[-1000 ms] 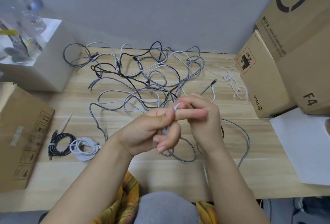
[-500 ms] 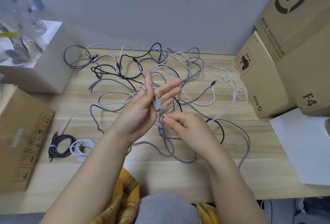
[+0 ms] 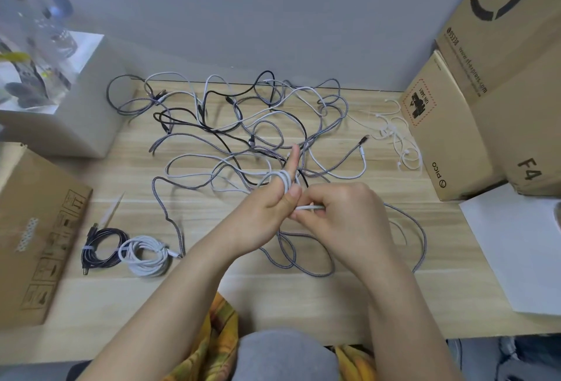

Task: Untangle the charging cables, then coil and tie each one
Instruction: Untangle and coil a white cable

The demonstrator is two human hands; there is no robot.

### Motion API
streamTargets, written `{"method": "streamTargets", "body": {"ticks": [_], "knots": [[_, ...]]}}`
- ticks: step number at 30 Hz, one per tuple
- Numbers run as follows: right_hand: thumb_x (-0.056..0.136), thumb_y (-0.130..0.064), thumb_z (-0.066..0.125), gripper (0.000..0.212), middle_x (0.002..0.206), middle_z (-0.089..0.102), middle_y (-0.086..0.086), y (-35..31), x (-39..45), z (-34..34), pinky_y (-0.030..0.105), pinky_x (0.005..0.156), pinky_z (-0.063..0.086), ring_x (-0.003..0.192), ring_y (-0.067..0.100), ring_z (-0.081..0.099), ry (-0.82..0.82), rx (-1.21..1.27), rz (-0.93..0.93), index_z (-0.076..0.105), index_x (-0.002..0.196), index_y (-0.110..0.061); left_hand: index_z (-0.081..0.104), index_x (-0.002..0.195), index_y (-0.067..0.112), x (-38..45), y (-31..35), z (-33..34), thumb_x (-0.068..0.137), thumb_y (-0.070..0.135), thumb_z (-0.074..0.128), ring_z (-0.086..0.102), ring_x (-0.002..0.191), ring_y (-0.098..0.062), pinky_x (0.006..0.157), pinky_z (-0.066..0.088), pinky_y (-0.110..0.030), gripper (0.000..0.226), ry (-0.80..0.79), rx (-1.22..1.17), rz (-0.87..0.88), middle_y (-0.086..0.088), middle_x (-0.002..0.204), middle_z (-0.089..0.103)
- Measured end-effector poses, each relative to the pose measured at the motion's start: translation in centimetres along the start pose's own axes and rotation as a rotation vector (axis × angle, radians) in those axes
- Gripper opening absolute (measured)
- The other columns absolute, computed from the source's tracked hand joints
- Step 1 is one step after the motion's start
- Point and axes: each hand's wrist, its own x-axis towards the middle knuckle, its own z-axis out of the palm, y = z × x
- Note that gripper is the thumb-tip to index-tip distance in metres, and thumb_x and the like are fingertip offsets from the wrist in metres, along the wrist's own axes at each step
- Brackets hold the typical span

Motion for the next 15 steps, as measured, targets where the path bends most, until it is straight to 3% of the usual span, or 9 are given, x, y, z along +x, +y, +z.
{"method": "streamTargets", "body": {"ticks": [2,4,5,7,10,12,14,15], "knots": [[0.063,-0.032,0.073,0.011,0.053,0.053,-0.012,0.1,0.1,0.1,0.029,0.055,0.044,0.062,0.013,0.052,0.113,0.029,0.004,0.068,0.068,-0.024,0.034,0.144,0.021,-0.1,0.3,0.0,0.091,0.047,0.03,0.053,0.08,0.009,0.086,0.04,-0.012,0.06,-0.021,-0.026,-0.012,0.024,0.073,0.057],[0.057,-0.032,0.073,0.016,0.049,0.044,-0.021,0.3,0.3,0.0,0.024,0.052,0.038,0.062,0.01,0.048,0.228,0.076,-0.024,0.064,0.067,-0.024,0.065,0.1,0.007,-0.2,0.9,-0.1,0.091,0.054,0.028,0.049,0.058,-0.004,0.066,0.042,-0.022,0.061,-0.039,-0.043,-0.022,0.012,0.052,0.052],[0.057,-0.031,0.074,0.017,0.05,0.043,-0.021,0.4,0.3,0.0,0.025,0.051,0.037,0.06,0.01,0.046,0.258,0.108,-0.041,0.062,0.068,-0.024,0.062,0.078,0.003,-0.2,1.2,-0.2,0.092,0.056,0.025,0.042,0.051,-0.007,0.058,0.037,-0.02,0.066,-0.053,-0.072,-0.032,0.01,0.046,0.045],[0.064,-0.031,0.074,0.013,0.055,0.048,-0.015,0.6,0.5,-0.1,0.028,0.051,0.037,0.056,0.009,0.046,0.277,0.243,-0.075,0.065,0.071,-0.027,0.059,0.064,0.011,-0.4,2.0,-0.8,0.094,0.052,0.023,0.031,0.045,-0.01,0.051,0.034,-0.016,0.063,-0.148,-0.259,-0.075,0.01,0.041,0.031],[0.076,-0.022,0.07,0.009,0.063,0.058,-0.019,0.8,1.0,-0.3,0.014,0.059,0.036,0.061,0.0,0.051,0.269,0.579,-0.103,0.073,0.082,-0.029,0.061,0.068,0.018,-0.6,2.6,-2.2,0.095,0.045,0.043,0.022,0.041,-0.008,0.046,0.036,-0.017,0.043,-0.405,-0.732,-0.047,0.013,0.041,0.024],[0.085,-0.016,0.063,0.013,0.063,0.06,-0.022,1.0,1.3,-0.3,0.007,0.062,0.036,0.063,-0.004,0.055,0.165,0.725,-0.048,0.07,0.093,-0.024,0.064,0.085,0.014,-0.3,2.6,-2.5,0.095,0.035,0.047,0.021,0.043,-0.008,0.048,0.036,-0.016,0.029,-0.536,-1.04,0.072,0.011,0.046,0.026],[0.092,-0.016,0.055,0.015,0.052,0.054,-0.024,1.1,1.5,0.2,0.007,0.057,0.035,0.054,-0.004,0.051,0.004,0.779,0.014,0.066,0.096,-0.026,0.059,0.116,0.003,0.1,3.2,-2.6,0.098,0.024,0.042,0.024,0.046,-0.01,0.052,0.035,-0.019,0.032,-0.554,-1.285,0.139,0.007,0.049,0.03],[0.093,-0.021,0.052,0.016,0.049,0.05,-0.023,1.1,1.4,0.6,0.009,0.055,0.032,0.05,-0.002,0.046,-0.057,0.744,0.024,0.065,0.096,-0.03,0.049,0.128,-0.002,0.2,3.6,-2.8,0.098,0.021,0.042,0.028,0.047,-0.01,0.054,0.036,-0.02,0.038,-0.487,-1.344,0.15,0.004,0.05,0.034]]}}
